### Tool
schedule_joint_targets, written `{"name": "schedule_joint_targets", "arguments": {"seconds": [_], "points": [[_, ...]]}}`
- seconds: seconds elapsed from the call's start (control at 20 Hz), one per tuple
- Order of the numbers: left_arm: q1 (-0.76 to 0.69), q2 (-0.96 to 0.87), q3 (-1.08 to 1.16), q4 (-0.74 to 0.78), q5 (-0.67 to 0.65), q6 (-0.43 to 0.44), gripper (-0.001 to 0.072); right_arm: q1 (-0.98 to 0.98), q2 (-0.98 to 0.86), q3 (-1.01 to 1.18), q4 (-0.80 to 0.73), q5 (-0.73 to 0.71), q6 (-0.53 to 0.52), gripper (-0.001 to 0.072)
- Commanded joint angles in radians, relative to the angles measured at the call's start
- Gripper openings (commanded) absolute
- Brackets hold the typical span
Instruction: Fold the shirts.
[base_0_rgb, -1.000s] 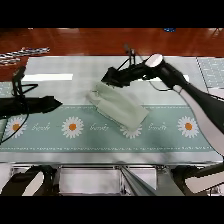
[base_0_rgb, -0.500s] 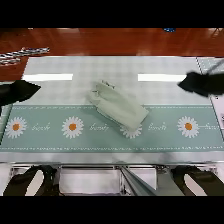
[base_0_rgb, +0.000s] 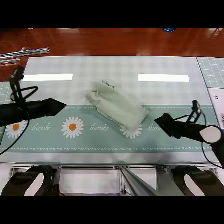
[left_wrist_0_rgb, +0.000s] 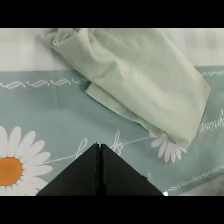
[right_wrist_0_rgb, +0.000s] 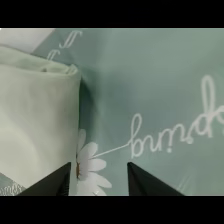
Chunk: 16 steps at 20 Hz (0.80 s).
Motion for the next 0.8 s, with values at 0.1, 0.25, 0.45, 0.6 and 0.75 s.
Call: {"name": "schedule_joint_targets", "arguments": {"seconds": [0.1, 0.25, 0.45, 0.6, 0.75], "points": [[-0.047, -0.028, -0.042, 0.001, 0.029, -0.002, 0.0017, 0.140, -0.273, -0.004, 0.409, -0.181, -0.291, 0.0408], [-0.047, -0.032, -0.042, 0.001, 0.029, -0.008, 0.0018, 0.202, -0.437, 0.084, 0.463, -0.191, -0.344, 0.0408], [-0.047, -0.032, -0.042, 0.000, 0.028, -0.009, 0.0018, 0.261, -0.619, 0.256, 0.515, -0.173, -0.445, 0.0263], [-0.047, -0.032, -0.042, 0.000, 0.029, -0.016, 0.0018, 0.286, -0.675, 0.441, 0.512, -0.100, -0.562, 0.0020], [-0.047, -0.032, -0.042, 0.000, 0.029, -0.016, 0.0018, 0.288, -0.675, 0.661, 0.444, -0.022, -0.557, 0.0019]]}}
